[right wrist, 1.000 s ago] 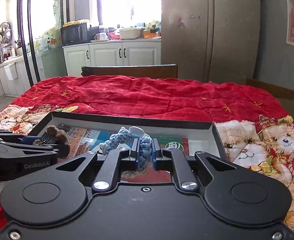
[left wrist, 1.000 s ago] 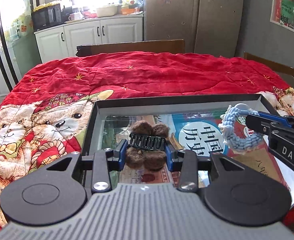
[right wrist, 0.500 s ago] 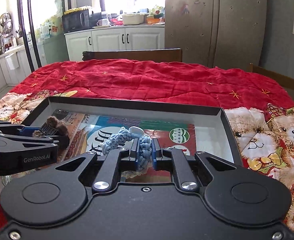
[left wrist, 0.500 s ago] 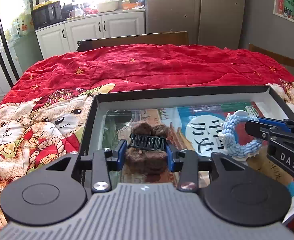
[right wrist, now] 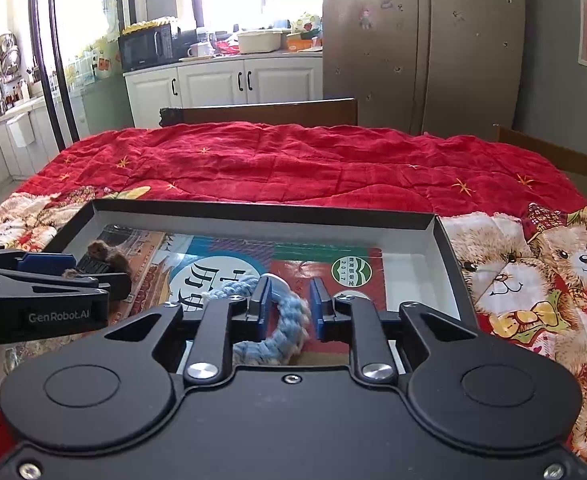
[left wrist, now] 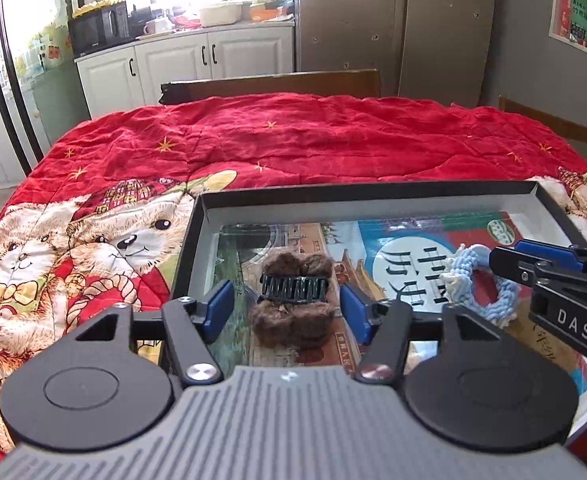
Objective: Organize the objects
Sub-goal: 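Carry both items into the black box and open both tools to release them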
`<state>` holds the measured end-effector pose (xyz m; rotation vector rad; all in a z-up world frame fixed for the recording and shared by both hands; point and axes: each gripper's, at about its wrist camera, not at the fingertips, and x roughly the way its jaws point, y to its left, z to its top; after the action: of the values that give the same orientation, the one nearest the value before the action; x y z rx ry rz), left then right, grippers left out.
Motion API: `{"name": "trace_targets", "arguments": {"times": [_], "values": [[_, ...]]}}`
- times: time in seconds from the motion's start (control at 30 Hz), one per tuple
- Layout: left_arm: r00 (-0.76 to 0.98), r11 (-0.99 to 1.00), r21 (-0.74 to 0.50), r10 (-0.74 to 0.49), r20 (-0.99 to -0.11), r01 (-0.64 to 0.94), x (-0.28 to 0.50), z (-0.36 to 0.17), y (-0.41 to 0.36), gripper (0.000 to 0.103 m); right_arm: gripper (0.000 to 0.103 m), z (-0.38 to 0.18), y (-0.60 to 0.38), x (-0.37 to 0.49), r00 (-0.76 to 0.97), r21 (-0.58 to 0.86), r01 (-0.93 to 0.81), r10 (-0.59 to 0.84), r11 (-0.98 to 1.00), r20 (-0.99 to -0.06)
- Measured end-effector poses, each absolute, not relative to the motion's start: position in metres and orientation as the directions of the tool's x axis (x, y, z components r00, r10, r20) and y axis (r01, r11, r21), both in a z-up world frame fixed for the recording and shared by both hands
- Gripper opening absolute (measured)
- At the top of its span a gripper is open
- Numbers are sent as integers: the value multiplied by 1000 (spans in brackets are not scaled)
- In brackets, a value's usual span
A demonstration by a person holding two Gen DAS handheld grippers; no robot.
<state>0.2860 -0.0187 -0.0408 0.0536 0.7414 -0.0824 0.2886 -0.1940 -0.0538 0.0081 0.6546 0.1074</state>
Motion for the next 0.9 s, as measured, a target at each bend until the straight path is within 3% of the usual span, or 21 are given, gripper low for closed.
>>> {"name": "trace_targets", "arguments": {"times": [0.3, 0.9], "values": [[772, 993, 9, -83, -631, 115, 263, -13, -18, 85, 31, -32, -201, 264, 805, 66, -114, 131, 991, -579], [806, 984, 85, -80, -586, 159, 183, 15, 1, 85, 34, 0, -218, 163, 801, 68, -177, 184, 982, -570]]}}
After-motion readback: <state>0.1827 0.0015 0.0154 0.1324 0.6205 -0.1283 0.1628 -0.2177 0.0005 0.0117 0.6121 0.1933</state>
